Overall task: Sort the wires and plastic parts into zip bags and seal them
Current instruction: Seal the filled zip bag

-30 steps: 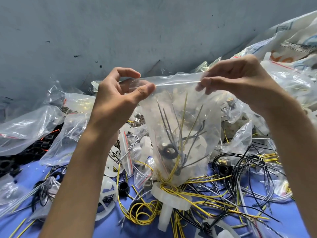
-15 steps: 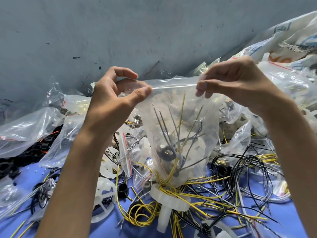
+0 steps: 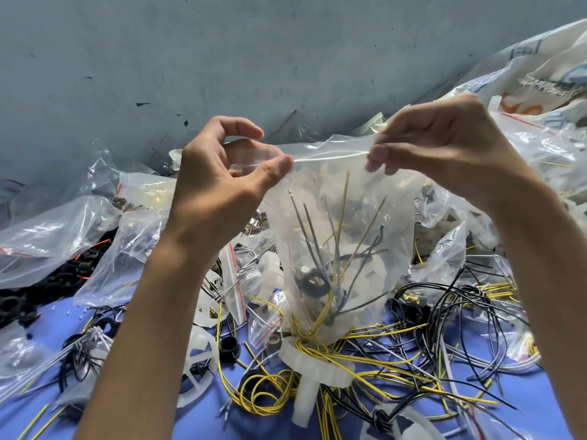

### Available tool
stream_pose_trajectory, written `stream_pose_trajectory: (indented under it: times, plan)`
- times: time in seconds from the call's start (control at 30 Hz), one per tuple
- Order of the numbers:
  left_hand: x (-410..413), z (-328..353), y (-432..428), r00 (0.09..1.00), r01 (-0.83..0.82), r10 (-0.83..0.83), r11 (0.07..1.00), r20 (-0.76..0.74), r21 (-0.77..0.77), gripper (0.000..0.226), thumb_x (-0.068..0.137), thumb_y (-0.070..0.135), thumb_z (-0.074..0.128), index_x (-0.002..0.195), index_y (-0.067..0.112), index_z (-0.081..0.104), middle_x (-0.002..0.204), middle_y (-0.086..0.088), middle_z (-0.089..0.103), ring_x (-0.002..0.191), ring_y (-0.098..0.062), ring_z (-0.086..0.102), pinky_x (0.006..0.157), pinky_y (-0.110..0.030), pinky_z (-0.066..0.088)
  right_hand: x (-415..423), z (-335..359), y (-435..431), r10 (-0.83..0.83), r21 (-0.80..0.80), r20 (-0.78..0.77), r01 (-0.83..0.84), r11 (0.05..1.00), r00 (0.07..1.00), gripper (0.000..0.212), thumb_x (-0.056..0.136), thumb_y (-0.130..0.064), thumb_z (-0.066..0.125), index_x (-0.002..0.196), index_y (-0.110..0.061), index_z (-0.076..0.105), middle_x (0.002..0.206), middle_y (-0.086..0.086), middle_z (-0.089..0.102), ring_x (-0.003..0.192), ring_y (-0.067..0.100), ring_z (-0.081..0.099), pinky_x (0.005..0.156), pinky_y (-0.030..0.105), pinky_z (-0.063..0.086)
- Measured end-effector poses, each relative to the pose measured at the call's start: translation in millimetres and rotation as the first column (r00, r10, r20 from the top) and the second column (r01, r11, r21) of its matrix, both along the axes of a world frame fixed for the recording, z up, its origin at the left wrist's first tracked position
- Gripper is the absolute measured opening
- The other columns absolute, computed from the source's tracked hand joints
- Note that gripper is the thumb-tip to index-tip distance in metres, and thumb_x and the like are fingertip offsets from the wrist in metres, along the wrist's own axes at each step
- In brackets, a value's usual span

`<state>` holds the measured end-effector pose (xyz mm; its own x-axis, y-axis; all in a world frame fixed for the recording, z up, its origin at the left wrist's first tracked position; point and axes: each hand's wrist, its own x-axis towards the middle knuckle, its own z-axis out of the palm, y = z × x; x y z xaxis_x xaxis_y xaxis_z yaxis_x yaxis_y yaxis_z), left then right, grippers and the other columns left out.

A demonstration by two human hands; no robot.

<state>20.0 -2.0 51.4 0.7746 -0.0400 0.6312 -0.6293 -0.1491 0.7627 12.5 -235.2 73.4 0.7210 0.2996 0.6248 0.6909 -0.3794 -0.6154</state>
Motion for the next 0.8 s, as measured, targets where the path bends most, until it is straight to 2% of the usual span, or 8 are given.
stream_pose_trajectory:
  times: [0.1,0.3,0.37,0.43,0.53,0.63,0.73,0.8]
  plan:
    - [-0.8,1.8,3.1,1.000,0.000,0.001,0.999,-0.010,0.052,0.029,0.070,0.024,0.077,0.091,0.028,0.058,0.076,0.015,0.072,0.071,0.000,0.066,0.065,-0.012,0.048,-0.3,0.4,1.4,-0.002,-0.024,-0.015,0.001,1.000,1.000,0.007,0.081,-0.003,0.069,0.077,-0.008,0.069,0.082,0.004,0.072,0.059,0.006,0.060,0.062,0.016,0.049]
    - [-3.2,3.4,2.8,0.999,0.003,-0.008,0.993,0.040,0.118,0.026,0.073,0.020,0.080,0.088,0.027,0.060,0.078,0.015,0.072,0.078,-0.003,0.069,0.071,-0.012,0.049,-1.4,1.6,4.6,0.012,-0.040,-0.011,-0.013,0.999,1.000,0.003,0.080,-0.009,0.070,0.079,-0.012,0.070,0.087,0.002,0.072,0.062,0.009,0.062,0.064,0.021,0.053]
    - [-3.6,3.5,1.8,0.999,0.016,-0.020,0.994,0.040,0.108,0.027,0.072,0.020,0.079,0.088,0.027,0.059,0.078,0.014,0.073,0.078,-0.004,0.070,0.072,-0.014,0.050,-1.9,2.1,3.4,0.013,-0.040,-0.009,-0.014,0.999,1.000,0.005,0.081,-0.007,0.069,0.079,-0.011,0.070,0.084,0.005,0.072,0.062,0.010,0.062,0.066,0.024,0.053]
    - [-4.0,3.2,0.6,0.999,0.039,-0.042,0.995,0.032,0.094,0.028,0.070,0.019,0.078,0.088,0.026,0.057,0.077,0.013,0.073,0.077,-0.004,0.069,0.072,-0.015,0.050,-2.9,1.7,3.9,0.015,-0.050,0.006,-0.014,0.999,1.000,0.009,0.081,-0.004,0.069,0.079,-0.013,0.069,0.071,0.009,0.071,0.061,0.008,0.061,0.064,0.021,0.053]
    - [-5.5,3.4,-1.0,0.997,0.066,-0.069,0.994,0.026,0.089,0.030,0.069,0.018,0.076,0.087,0.025,0.053,0.075,0.013,0.072,0.074,-0.003,0.068,0.070,-0.016,0.050,-5.0,2.3,5.7,0.024,-0.063,0.028,-0.022,0.998,0.999,0.015,0.081,0.000,0.068,0.080,-0.015,0.067,0.069,0.009,0.070,0.058,0.005,0.059,0.062,0.017,0.052]
    - [-7.6,5.8,0.6,0.997,0.073,-0.075,0.991,0.015,0.115,0.031,0.069,0.019,0.076,0.088,0.025,0.053,0.076,0.011,0.072,0.072,-0.004,0.067,0.069,-0.016,0.050,-6.4,4.3,4.6,0.018,-0.077,0.021,-0.016,0.997,1.000,0.011,0.081,-0.002,0.069,0.078,-0.012,0.068,0.067,0.007,0.071,0.057,0.004,0.060,0.061,0.016,0.050]
    - [-11.0,9.9,2.5,0.999,0.006,-0.012,0.981,0.029,0.196,0.028,0.068,0.025,0.076,0.089,0.027,0.057,0.077,0.015,0.072,0.070,-0.003,0.066,0.067,-0.014,0.049,-7.4,5.2,4.4,-0.003,-0.108,0.001,0.004,0.994,1.000,0.002,0.081,-0.006,0.070,0.079,-0.006,0.070,0.075,0.003,0.071,0.059,0.006,0.061,0.062,0.016,0.051]
    - [-13.6,12.6,1.8,0.996,-0.065,0.048,0.963,0.069,0.263,0.025,0.068,0.031,0.075,0.088,0.027,0.060,0.078,0.018,0.072,0.070,-0.004,0.066,0.067,-0.015,0.049,-7.8,5.1,6.1,-0.011,-0.120,0.005,0.012,0.993,1.000,0.002,0.080,-0.011,0.071,0.081,-0.010,0.071,0.074,0.004,0.073,0.061,0.008,0.063,0.064,0.017,0.052]
